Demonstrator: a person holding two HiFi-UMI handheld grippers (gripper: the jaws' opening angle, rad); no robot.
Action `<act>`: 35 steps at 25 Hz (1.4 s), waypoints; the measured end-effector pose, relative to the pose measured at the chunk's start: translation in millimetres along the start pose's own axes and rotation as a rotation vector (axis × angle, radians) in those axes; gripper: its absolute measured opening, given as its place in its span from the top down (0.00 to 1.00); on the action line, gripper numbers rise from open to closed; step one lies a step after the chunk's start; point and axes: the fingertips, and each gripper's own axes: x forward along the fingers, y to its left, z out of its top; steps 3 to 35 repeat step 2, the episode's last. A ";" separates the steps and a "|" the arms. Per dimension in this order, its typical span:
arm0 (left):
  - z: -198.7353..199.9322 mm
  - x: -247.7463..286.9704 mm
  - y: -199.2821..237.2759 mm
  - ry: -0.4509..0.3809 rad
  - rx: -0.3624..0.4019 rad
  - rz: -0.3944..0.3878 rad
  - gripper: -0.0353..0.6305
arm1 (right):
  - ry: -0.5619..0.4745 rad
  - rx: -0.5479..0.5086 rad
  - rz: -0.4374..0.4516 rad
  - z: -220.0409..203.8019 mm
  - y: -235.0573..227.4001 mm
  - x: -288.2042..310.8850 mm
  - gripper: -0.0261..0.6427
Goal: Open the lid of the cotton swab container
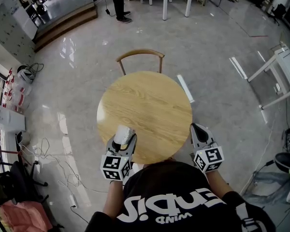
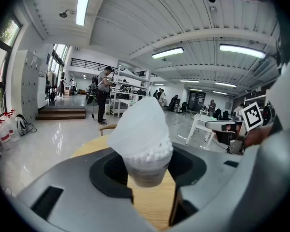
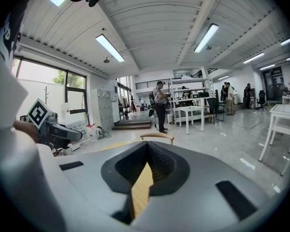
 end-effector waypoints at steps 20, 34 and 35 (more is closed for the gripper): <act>0.5 1.1 0.9 0.000 0.001 0.003 0.63 | -0.002 0.002 0.004 0.1 0.1 2.6 0.96; 0.5 1.1 0.9 0.000 0.001 0.003 0.63 | -0.002 0.002 0.004 0.1 0.1 2.6 0.96; 0.5 1.1 0.9 0.000 0.001 0.003 0.63 | -0.002 0.002 0.004 0.1 0.1 2.6 0.96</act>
